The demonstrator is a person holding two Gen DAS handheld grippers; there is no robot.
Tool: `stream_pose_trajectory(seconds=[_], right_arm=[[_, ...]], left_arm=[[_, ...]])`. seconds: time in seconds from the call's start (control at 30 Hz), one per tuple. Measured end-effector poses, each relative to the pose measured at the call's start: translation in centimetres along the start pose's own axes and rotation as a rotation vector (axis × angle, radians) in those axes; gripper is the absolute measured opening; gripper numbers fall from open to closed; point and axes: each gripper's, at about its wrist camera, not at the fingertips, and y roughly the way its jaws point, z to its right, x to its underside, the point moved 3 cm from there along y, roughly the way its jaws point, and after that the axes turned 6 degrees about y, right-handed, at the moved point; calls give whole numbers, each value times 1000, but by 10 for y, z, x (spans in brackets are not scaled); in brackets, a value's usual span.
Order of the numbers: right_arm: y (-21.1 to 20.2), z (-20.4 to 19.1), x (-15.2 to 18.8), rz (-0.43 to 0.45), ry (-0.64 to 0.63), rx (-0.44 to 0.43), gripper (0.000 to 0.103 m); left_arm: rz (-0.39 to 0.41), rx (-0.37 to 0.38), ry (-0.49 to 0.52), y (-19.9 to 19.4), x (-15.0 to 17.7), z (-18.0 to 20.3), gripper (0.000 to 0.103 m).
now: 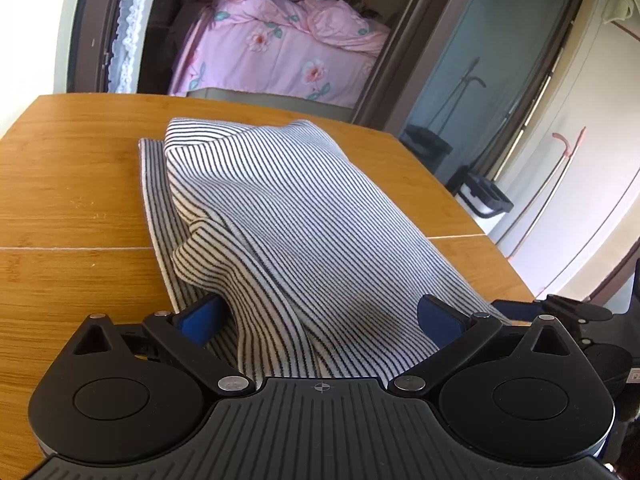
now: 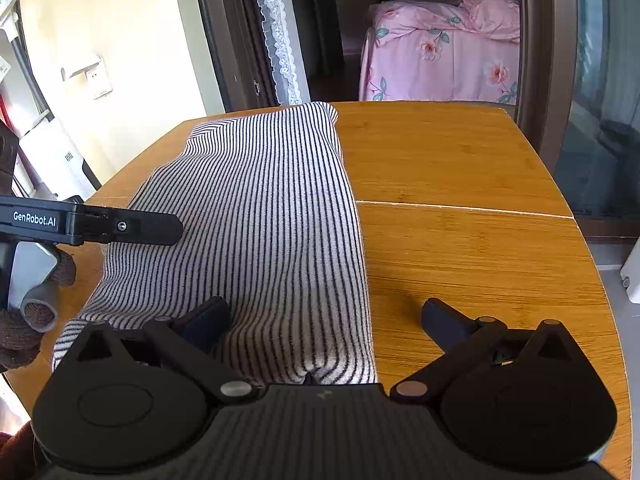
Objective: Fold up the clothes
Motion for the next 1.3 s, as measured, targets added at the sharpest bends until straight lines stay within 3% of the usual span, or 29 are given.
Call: stream_pose_trajectory(seconds=[0.1,0.23,0.4,0.6,0.77,0.87,1.07,1.2,1.3], right_arm=[[-10,2,0,38,23,-31,103],[-25,-11,-3,119,-75,15,103],[-13,-26,7,42,-167,48,103],[-22,-31,15,6,-149,4,103],[-49,-47,7,107,-277,41,103],[-60,-57,-1,161,-278,-7,103],[-26,-66,22,21,-311,-10,97],[-31,-61,25,31,-306,-13,97],[-45,-63,22,96,-350,8,97]], left_arm=[[3,-37,50,-14,5,6,103],[7,-86,117,-33,12,13,103],[-28,-147,278,-39,33,26,103],[-35,-162,262,-48,37,19,103],[-26,-198,273,-63,40,15,103],[-23,-216,268,-72,42,10,103],[-6,-237,221,-87,43,1,103],[14,-244,186,-96,39,-4,103],[14,-257,182,-99,35,-4,103]])
